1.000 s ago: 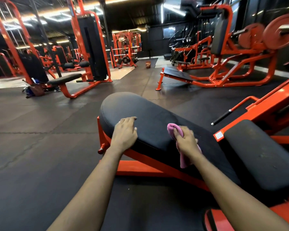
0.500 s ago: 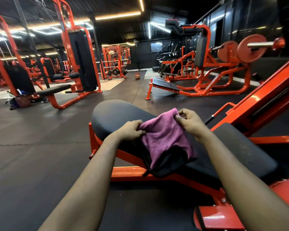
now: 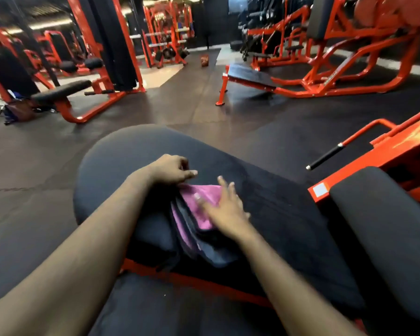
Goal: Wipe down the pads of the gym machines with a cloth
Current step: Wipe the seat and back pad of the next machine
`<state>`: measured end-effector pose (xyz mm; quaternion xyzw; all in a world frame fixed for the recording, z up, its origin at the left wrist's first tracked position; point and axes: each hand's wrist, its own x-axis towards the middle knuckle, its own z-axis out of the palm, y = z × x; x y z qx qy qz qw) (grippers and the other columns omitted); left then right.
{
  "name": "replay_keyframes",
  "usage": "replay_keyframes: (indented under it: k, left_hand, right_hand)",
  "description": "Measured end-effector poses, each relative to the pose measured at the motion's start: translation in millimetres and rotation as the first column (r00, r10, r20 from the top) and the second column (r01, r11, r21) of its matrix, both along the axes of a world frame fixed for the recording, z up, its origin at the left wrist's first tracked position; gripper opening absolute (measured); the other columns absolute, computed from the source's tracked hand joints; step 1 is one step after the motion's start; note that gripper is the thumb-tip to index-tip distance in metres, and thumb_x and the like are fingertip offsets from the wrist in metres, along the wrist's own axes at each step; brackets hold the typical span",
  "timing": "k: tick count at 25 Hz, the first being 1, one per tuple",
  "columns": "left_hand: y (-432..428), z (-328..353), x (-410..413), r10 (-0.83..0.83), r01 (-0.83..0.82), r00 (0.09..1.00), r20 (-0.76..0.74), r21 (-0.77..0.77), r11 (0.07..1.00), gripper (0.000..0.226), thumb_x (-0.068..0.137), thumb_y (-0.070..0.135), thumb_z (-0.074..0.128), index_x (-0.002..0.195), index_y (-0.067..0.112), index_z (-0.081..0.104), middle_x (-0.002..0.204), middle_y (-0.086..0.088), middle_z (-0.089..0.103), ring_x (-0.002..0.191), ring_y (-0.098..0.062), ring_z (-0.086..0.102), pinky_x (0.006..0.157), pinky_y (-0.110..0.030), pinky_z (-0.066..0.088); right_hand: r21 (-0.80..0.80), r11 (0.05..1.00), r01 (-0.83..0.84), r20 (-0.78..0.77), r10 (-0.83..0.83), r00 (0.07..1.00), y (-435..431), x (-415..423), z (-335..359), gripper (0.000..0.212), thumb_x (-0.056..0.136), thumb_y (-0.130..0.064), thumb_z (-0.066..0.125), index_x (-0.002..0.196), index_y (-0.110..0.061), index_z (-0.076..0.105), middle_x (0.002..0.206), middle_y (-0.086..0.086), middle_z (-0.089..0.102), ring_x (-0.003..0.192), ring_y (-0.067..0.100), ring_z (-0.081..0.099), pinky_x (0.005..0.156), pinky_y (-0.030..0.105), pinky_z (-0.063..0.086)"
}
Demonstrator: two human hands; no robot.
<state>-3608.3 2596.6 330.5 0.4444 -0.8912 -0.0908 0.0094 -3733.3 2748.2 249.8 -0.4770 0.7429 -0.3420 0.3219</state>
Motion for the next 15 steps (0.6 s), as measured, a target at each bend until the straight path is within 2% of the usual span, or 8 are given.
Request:
replay_keyframes:
  k: [1,2,4,6,8,11,12,15]
  left_hand:
    - [-22,-4,-6,0.012,-0.012,1.000,0.006,-0.031,0.999,0.032,0.098,0.049,0.052,0.095,0.019,0.062,0.100,-0.004,0.064,0.109,-0.028,0.056,0.092,-0.036,0.043]
    - [-42,-7,-13,0.018,-0.015,1.000,0.023,-0.096,0.995,0.034,0.100,0.048,0.046,0.103,0.019,0.064,0.110,-0.006,0.063,0.118,-0.029,0.051,0.098,-0.041,0.041]
    - [-74,-10,-28,0.018,0.002,0.995,0.095,-0.205,0.979,0.037,0.103,0.044,0.040,0.120,0.020,0.062,0.129,-0.006,0.057,0.129,-0.029,0.041,0.103,-0.047,0.033]
    - [-103,-11,-45,0.006,0.029,0.983,0.184,-0.190,0.981,0.039,0.102,0.044,0.039,0.127,0.021,0.060,0.142,-0.005,0.050,0.137,-0.027,0.035,0.109,-0.048,0.027]
    - [-128,-17,-58,-0.010,0.051,0.969,0.249,-0.159,0.986,0.040,0.102,0.043,0.040,0.130,0.021,0.058,0.148,-0.004,0.045,0.141,-0.026,0.032,0.114,-0.048,0.022]
    - [-157,-26,-71,0.013,0.036,0.973,0.229,-0.207,0.978,0.044,0.102,0.040,0.040,0.137,0.017,0.051,0.148,-0.007,0.048,0.139,-0.027,0.036,0.116,-0.048,0.023]
    - [-164,-26,-74,0.025,0.022,0.976,0.214,-0.215,0.976,0.045,0.102,0.039,0.039,0.140,0.017,0.049,0.147,-0.007,0.049,0.138,-0.028,0.037,0.115,-0.047,0.024]
    - [-192,-28,-85,0.028,0.028,0.964,0.263,-0.207,0.978,0.043,0.104,0.038,0.032,0.135,0.020,0.056,0.142,-0.007,0.055,0.133,-0.028,0.044,0.114,-0.044,0.024]
  right_hand:
    - [0.070,0.995,-0.076,-0.051,0.080,0.996,-1,16,-5,0.103,0.076,-0.090,0.047,0.158,-0.048,0.002,0.170,-0.003,-0.011,0.157,0.030,-0.005,0.120,0.065,0.003]
    - [0.106,0.989,-0.100,-0.103,0.111,0.988,-2,29,-9,0.107,0.069,-0.097,0.040,0.156,-0.053,-0.005,0.168,-0.005,-0.021,0.155,0.030,-0.017,0.118,0.068,-0.004]
    - [0.122,0.991,-0.049,-0.198,0.072,0.977,-6,43,-14,0.100,0.070,-0.098,0.030,0.153,-0.057,-0.010,0.166,-0.004,-0.026,0.152,0.032,-0.025,0.117,0.071,-0.006]
    - [0.104,0.994,0.019,-0.256,0.008,0.967,-20,45,-14,0.084,0.080,-0.088,0.019,0.153,-0.057,-0.008,0.168,-0.001,-0.020,0.153,0.034,-0.021,0.118,0.070,-0.001]
    - [0.079,0.994,0.076,-0.287,-0.050,0.957,-30,48,-14,0.073,0.083,-0.073,0.009,0.154,-0.057,0.001,0.170,0.003,-0.011,0.155,0.037,-0.012,0.121,0.065,0.004]
    - [-0.010,0.982,0.189,-0.310,-0.183,0.933,-46,50,-19,0.066,0.088,-0.054,0.023,0.153,-0.048,0.035,0.168,0.008,0.020,0.153,0.044,0.016,0.121,0.062,0.019]
    - [-0.016,0.979,0.202,-0.303,-0.197,0.932,-55,47,-21,0.065,0.089,-0.051,0.025,0.152,-0.045,0.038,0.167,0.008,0.023,0.153,0.043,0.018,0.122,0.060,0.020]
    - [0.027,0.988,0.151,-0.268,-0.138,0.953,-96,21,-19,0.062,0.095,-0.045,0.030,0.156,-0.042,0.032,0.170,0.006,0.013,0.156,0.039,0.005,0.126,0.054,0.009]
